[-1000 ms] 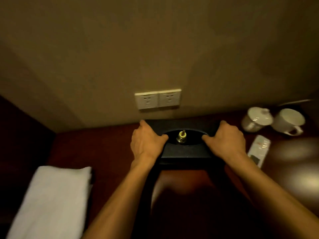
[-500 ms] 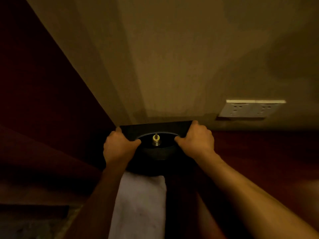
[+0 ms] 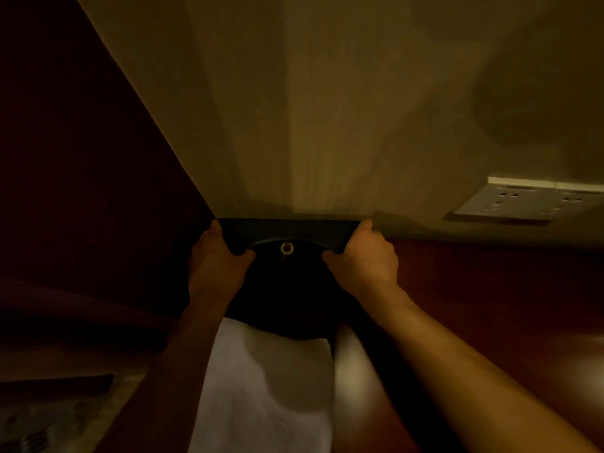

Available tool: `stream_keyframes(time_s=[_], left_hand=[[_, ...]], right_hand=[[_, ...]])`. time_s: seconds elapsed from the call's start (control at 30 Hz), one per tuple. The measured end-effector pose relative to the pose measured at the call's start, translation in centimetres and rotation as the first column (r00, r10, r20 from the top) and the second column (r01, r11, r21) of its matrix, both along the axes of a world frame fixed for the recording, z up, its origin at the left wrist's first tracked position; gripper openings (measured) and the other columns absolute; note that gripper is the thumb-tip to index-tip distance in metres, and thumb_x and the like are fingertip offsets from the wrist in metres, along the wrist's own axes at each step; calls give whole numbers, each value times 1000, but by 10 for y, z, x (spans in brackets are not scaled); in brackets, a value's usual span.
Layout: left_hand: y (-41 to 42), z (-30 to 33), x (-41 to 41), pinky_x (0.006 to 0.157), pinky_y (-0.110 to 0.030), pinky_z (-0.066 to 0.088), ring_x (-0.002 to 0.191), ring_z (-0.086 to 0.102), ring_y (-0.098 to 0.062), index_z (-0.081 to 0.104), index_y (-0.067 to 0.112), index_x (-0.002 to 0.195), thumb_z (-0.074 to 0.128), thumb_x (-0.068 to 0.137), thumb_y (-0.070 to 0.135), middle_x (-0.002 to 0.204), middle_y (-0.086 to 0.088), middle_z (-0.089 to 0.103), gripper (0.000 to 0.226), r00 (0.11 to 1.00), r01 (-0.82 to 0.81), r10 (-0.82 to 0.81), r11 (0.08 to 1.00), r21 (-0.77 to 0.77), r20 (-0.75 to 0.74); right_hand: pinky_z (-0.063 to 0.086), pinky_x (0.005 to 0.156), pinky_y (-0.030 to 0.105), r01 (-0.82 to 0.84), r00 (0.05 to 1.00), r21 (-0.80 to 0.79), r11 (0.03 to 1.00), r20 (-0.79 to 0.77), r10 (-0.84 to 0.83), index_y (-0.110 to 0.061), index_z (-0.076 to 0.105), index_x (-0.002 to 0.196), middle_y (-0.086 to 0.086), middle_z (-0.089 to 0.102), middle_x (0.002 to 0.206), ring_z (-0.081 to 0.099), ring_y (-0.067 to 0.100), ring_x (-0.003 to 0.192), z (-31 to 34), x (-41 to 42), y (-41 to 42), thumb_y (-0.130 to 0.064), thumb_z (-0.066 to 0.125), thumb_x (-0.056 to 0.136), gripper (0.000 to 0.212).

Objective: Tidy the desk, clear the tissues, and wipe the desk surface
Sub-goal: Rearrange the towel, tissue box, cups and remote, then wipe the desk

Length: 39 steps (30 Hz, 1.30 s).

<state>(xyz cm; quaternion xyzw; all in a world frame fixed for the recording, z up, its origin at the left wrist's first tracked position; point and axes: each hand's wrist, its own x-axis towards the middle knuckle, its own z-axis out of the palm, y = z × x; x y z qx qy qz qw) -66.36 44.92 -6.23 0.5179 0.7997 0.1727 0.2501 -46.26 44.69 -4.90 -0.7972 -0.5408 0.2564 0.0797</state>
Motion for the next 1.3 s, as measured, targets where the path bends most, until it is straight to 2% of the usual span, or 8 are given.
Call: stream_keyframes(time_s=[0.1, 0.23, 0.43, 0.6, 0.77, 0.87, 1.07, 1.3], left_hand=[[-2, 1, 3, 97, -48, 44, 120, 48, -36, 42, 10, 133, 73, 77, 24, 130, -17, 51, 65, 1000, 5, -5, 999, 34, -1], [-13, 18, 21, 100, -53, 39, 126, 40, -38, 37, 10, 138, 73, 76, 34, 138, -18, 44, 76, 986, 76, -50, 984, 164, -159], [-39, 50, 99, 98, -49, 37, 125, 39, -39, 39, 9, 138, 67, 78, 46, 136, -18, 45, 77, 965, 223, -179, 945, 238, -192], [-81, 59, 215, 108, -45, 26, 136, 25, -31, 27, 16, 146, 57, 81, 56, 149, -12, 31, 82, 909, 400, -362, 897, 189, -206], [-124, 60, 363, 109, -43, 25, 138, 23, -28, 20, 22, 148, 50, 82, 61, 153, -9, 26, 82, 841, 535, -511, 834, 133, -178], [-153, 57, 454, 107, -42, 29, 135, 29, -28, 26, 19, 146, 52, 82, 60, 149, -9, 32, 79, 794, 605, -585, 785, 131, -167], [-196, 37, 605, 103, -42, 34, 131, 34, -27, 29, 19, 144, 52, 81, 62, 146, -8, 36, 80, 736, 676, -666, 732, 86, -121], [-214, 31, 687, 97, -35, 41, 124, 41, -22, 34, 18, 140, 55, 86, 52, 137, -5, 42, 68, 783, 622, -612, 768, 156, -108]], right_hand=[[46, 84, 43, -14, 1000, -12, 1000, -2, 14, -7, 35, 131, 16, 54, 125, 55, 38, 112, 0, 3, -2, -48, 69, 78, 75], [46, 87, 42, -35, 999, 26, 999, 12, 35, -10, 35, 132, 13, 47, 133, 50, 35, 119, 14, 13, -11, -50, 69, 78, 75], [37, 105, 43, -61, 995, 103, 993, 83, 52, -9, 31, 140, 15, 40, 141, 35, 32, 131, 35, 73, -47, -61, 64, 77, 88], [16, 119, 44, -117, 985, 159, 980, 144, 94, -10, 14, 150, 13, 22, 155, 12, 30, 145, 48, 180, -106, -65, 57, 78, 100], [4, 120, 43, -156, 972, 178, 972, 204, 119, -11, 17, 149, 10, 21, 156, 3, 28, 146, 53, 327, -174, -62, 60, 76, 99], [7, 119, 42, -125, 975, 163, 979, 203, 91, -9, 22, 148, 12, 25, 154, 7, 29, 146, 50, 418, -212, -59, 65, 75, 98], [28, 112, 53, -15, 985, 148, 989, 174, -11, 0, 43, 135, 19, 47, 137, 36, 42, 133, 34, 565, -267, -49, 75, 65, 91], [42, 95, 36, 97, 975, 322, 942, 161, -156, -5, 49, 129, 14, 52, 129, 45, 30, 120, 38, 649, -261, -34, 79, 73, 70]])
